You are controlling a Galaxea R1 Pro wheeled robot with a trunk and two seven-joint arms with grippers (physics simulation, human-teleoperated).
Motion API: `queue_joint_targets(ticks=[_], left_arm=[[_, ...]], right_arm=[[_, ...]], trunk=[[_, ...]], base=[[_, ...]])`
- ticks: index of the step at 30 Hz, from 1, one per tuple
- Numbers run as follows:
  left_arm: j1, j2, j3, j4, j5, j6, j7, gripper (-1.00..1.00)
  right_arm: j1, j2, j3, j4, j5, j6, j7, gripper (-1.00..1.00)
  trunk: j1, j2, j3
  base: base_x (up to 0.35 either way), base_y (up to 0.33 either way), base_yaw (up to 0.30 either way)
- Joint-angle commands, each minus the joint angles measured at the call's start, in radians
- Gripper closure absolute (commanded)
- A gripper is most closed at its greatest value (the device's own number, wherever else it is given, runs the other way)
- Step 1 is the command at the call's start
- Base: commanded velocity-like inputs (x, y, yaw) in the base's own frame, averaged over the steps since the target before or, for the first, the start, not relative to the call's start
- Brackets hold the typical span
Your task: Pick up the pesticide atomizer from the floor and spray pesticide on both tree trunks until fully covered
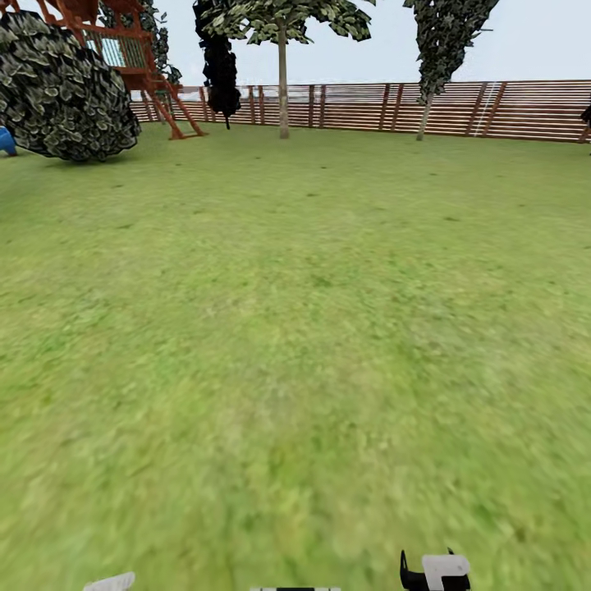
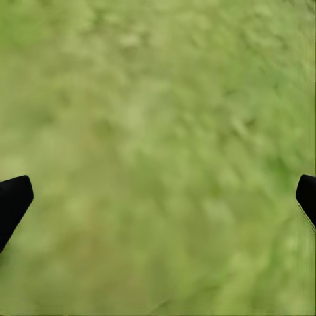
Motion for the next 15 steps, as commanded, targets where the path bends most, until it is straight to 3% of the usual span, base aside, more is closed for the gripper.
queue_joint_targets(ticks=[1,15], left_arm=[[0.0,0.0,0.0,0.0,0.0,0.0,-0.001,1.0],[0.0,0.0,0.0,0.0,0.0,-0.002,-0.001,1.0]], right_arm=[[0.0,0.0,0.0,0.0,0.0,0.0,0.0,-1.0],[0.0,0.0,0.0,0.0,0.0,0.0,0.0,-1.0]], trunk=[[0.0,0.0,0.0],[0.0,0.0,0.0]], base=[[0.339,0.0,0.0],[0.339,0.0,0.0]])
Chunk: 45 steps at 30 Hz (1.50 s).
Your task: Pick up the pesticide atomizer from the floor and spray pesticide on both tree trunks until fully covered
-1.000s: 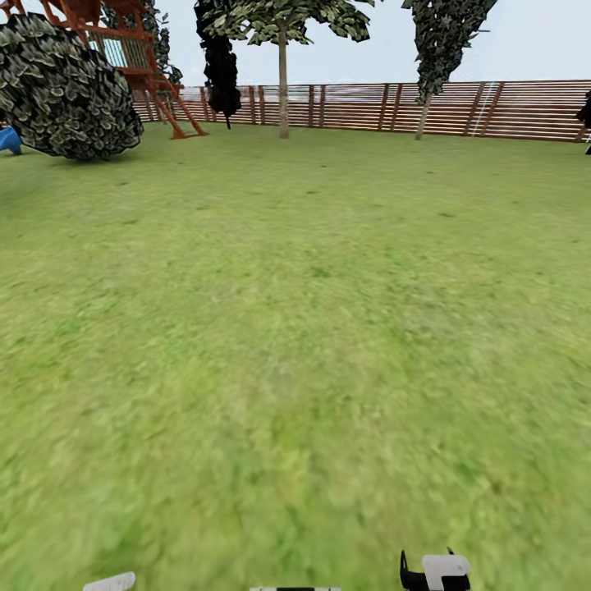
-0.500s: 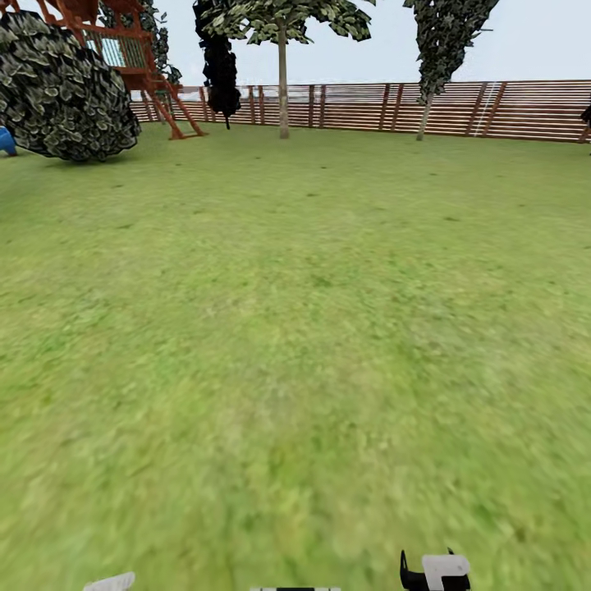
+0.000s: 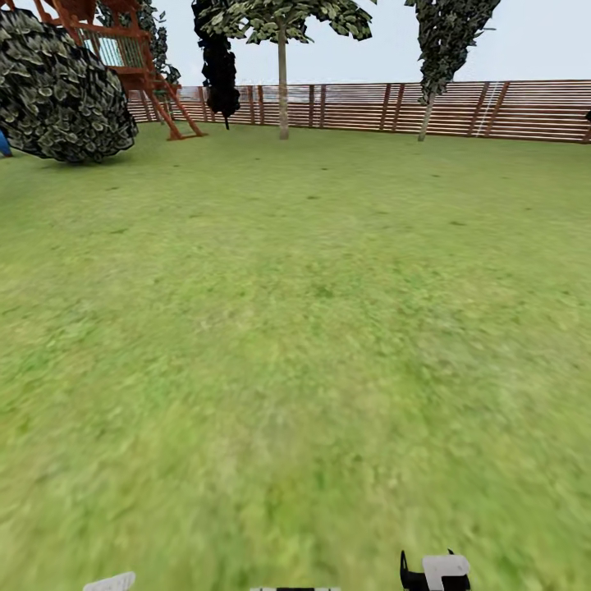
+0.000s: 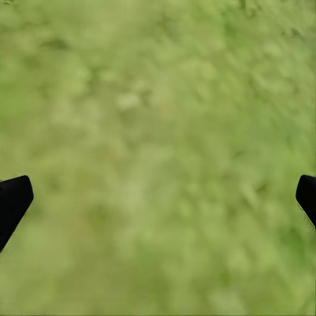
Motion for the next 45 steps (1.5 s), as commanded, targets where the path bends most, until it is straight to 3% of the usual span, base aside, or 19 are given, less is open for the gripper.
queue_joint_targets(ticks=[1,45], left_arm=[[0.0,0.0,0.0,0.0,0.0,0.0,0.0,1.0],[0.0,-0.001,0.0,0.0,0.0,0.0,0.0,1.0]], right_arm=[[0.0,0.0,0.0,0.0,0.0,0.0,0.0,-1.0],[0.0,0.0,0.0,0.0,0.0,0.0,0.0,-1.0]], trunk=[[0.0,0.0,0.0],[0.0,0.0,0.0]], base=[[0.339,0.0,0.0],[0.339,-0.028,0.0]])
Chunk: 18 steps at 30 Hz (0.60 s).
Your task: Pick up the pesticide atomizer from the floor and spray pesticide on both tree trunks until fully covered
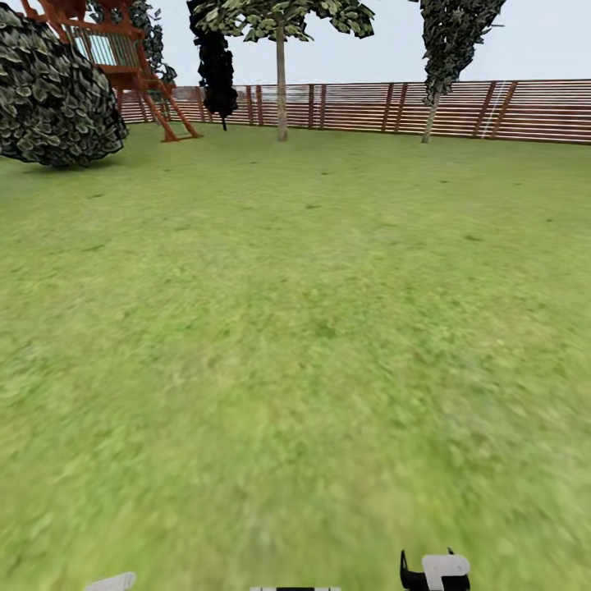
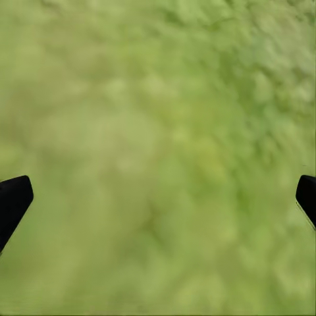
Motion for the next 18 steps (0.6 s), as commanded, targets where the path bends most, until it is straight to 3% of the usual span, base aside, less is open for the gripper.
queue_joint_targets(ticks=[1,18], left_arm=[[0.0,0.0,0.0,0.0,0.001,-0.001,0.0,1.0],[0.0,0.0,0.0,0.0,0.001,-0.002,-0.001,1.0]], right_arm=[[0.0,0.0,0.0,0.0,0.0,0.0,0.0,-1.0],[0.0,-0.003,0.0,0.0,0.001,0.0,0.0,-1.0]], trunk=[[0.0,0.0,0.0],[0.0,0.0,0.0]], base=[[0.339,-0.074,0.0],[0.339,-0.075,0.0]])
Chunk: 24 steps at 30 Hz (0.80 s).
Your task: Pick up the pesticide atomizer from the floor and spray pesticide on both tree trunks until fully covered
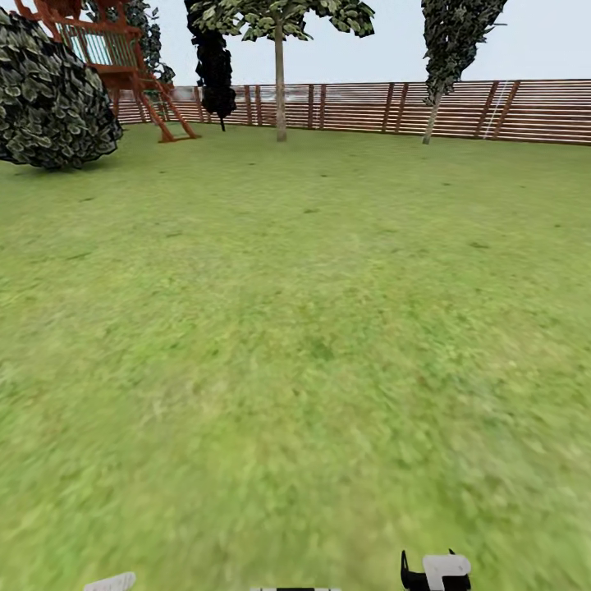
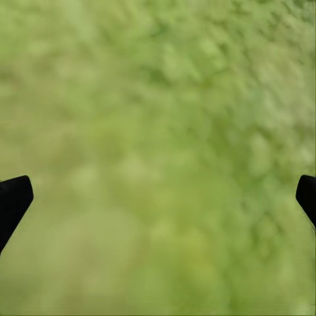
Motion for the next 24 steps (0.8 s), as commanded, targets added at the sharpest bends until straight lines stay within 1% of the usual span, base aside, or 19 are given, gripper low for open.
queue_joint_targets(ticks=[1,24], left_arm=[[0.0,0.0,0.0,0.0,0.0,0.0,0.0,1.0],[0.0,0.002,0.001,-0.001,0.0,0.0,-0.001,1.0]], right_arm=[[0.0,0.0,0.0,0.0,0.0,0.0,0.0,-1.0],[0.0,0.0,0.0,-0.001,-0.001,0.0,-0.002,-1.0]], trunk=[[0.0,0.0,0.0],[0.0,0.0,0.0]], base=[[0.339,-0.076,0.0],[0.339,-0.077,0.0]])
